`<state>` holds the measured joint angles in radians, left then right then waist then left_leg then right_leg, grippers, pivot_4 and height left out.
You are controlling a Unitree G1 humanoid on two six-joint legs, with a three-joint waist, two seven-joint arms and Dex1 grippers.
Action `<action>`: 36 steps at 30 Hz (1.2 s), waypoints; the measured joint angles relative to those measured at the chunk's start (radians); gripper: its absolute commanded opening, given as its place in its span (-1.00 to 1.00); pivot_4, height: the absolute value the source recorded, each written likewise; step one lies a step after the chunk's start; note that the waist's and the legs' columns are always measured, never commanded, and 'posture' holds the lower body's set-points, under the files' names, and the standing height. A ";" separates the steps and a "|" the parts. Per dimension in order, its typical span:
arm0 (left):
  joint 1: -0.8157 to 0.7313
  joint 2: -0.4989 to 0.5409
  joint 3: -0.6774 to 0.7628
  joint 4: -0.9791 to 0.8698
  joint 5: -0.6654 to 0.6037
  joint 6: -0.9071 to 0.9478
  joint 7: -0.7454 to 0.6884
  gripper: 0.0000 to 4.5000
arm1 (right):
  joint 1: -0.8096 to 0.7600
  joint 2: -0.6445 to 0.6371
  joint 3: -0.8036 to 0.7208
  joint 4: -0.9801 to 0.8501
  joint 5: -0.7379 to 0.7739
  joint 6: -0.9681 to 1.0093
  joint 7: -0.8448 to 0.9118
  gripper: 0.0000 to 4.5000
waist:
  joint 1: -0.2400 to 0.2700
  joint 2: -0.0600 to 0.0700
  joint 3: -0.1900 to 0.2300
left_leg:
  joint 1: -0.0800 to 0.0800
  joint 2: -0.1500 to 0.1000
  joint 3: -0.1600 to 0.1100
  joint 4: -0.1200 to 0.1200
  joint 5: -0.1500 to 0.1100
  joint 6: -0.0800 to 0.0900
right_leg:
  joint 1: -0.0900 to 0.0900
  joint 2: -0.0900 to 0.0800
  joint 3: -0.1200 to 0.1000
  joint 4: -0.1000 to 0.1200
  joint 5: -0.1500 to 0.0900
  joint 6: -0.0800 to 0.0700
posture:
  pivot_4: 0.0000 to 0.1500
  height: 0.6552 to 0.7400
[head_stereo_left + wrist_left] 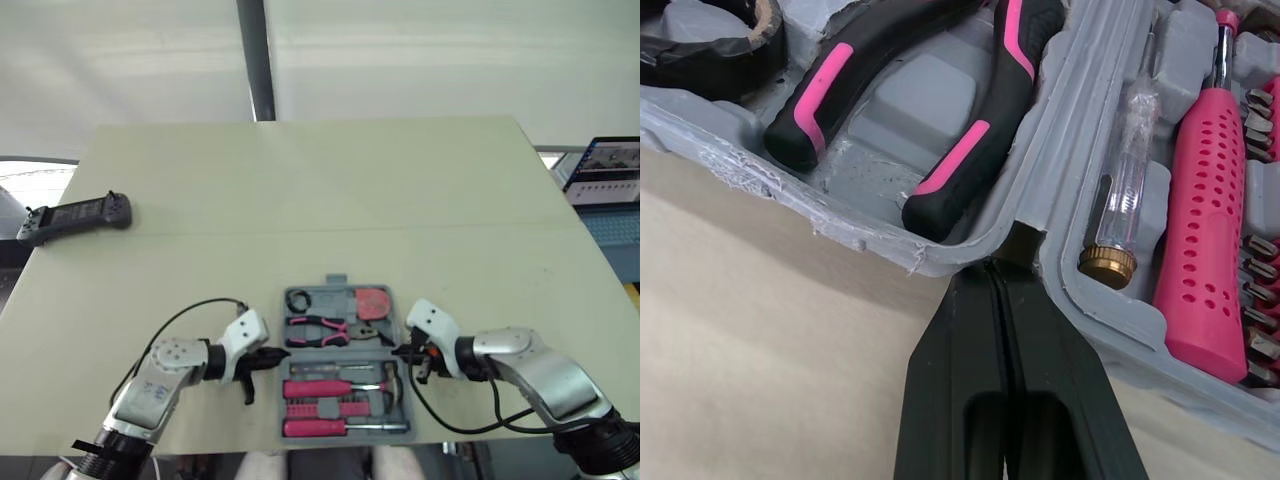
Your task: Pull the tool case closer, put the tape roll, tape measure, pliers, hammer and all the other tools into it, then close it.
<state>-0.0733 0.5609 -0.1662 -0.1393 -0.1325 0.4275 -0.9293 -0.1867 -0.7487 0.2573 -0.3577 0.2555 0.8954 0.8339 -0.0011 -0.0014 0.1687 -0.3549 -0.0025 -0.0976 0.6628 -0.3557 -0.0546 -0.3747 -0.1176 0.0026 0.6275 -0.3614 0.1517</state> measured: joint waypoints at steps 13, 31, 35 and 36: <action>0.026 0.008 0.001 -0.027 -0.005 0.010 0.003 -0.99 | -0.002 0.001 0.008 0.000 0.000 0.001 0.000 -0.98 | 0.000 0.000 0.000 | 0.000 0.000 0.000 0.000 0.000 0.000 | 0.000 0.000 0.000 0.000 0.000 0.000 | 1.00 1.00; 0.043 0.063 0.065 -0.012 -0.022 -0.030 0.026 -0.99 | 0.037 -0.032 -0.029 0.001 0.027 -0.020 0.005 -0.98 | 0.003 0.000 0.000 | 0.000 0.000 0.000 0.000 0.000 0.000 | 0.000 -0.001 0.000 -0.001 0.000 0.000 | 1.00 1.00; 0.097 0.112 0.166 -0.056 -0.070 -0.024 0.020 -0.99 | 0.085 -0.075 -0.096 0.001 0.064 -0.018 0.011 -0.98 | 0.001 0.000 0.000 | 0.000 0.000 0.000 0.000 0.000 0.000 | 0.000 -0.001 0.000 -0.001 0.000 0.000 | 1.00 1.00; 0.123 0.120 0.201 -0.080 -0.106 -0.028 0.005 -0.99 | 0.094 -0.081 -0.123 0.001 0.078 -0.020 0.013 -0.98 | 0.001 0.000 0.000 | 0.000 0.000 0.000 0.000 0.000 0.000 | 0.000 -0.001 0.000 -0.001 0.000 0.000 | 1.00 1.00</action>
<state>0.0501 0.6810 0.0344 -0.2197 -0.2384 0.3995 -0.9248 -0.0930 -0.8293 0.1339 -0.3568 0.3331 0.8756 0.8468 -0.0001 -0.0014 0.1689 -0.3553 -0.0026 -0.0976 0.6624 -0.3557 -0.0546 -0.3749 -0.1182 0.0028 0.6264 -0.3614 0.1517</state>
